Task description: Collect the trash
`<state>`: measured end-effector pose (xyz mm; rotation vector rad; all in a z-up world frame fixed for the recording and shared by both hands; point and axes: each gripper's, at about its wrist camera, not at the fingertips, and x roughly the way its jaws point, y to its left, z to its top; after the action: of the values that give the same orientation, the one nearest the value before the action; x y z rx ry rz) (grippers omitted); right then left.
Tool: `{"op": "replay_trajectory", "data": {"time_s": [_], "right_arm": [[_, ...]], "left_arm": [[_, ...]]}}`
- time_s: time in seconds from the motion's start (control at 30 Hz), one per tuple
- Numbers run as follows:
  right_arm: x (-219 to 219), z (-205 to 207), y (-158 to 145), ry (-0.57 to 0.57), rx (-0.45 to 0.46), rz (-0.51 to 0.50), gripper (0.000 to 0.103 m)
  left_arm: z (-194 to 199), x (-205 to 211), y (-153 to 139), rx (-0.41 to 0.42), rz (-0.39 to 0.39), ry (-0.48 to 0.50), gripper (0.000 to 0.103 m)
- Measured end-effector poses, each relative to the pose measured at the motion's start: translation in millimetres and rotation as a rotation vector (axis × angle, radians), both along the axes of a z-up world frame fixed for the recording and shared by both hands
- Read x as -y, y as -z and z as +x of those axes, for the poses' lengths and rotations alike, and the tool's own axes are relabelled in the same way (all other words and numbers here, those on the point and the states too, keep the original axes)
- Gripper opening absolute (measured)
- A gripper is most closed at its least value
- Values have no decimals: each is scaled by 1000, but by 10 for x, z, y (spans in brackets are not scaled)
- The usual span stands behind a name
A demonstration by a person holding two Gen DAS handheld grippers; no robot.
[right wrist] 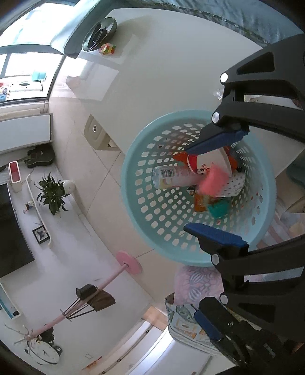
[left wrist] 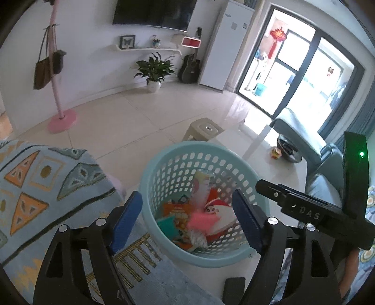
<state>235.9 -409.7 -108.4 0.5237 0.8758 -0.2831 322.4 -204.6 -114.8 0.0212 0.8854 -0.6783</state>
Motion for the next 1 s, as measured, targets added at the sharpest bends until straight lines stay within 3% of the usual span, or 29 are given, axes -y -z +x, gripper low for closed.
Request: {"op": "replay_trajectory", "data": {"time_s": [0.17, 0.43, 0.67, 0.8, 1.0], "right_arm": [[-139, -117, -241, -34, 47, -39, 58], [-705, -356, -678, -125, 186, -121, 62], [-1400, -637, -963, -171, 334, -334, 62], [-1666, -774, -1047, -188, 430, -354, 62], [-1994, -919, -1044, -216, 504, -387, 62]], "left_arm": [[-133, -247, -213, 29, -55, -62, 79], [-500, -895, -591, 142, -96, -206, 85], [-943, -1503, -666, 291, 5, -423, 89], [-1180, -1818, -604, 354, 84, -547, 90], [-1425, -2228, -567, 441, 133, -677, 90]]}}
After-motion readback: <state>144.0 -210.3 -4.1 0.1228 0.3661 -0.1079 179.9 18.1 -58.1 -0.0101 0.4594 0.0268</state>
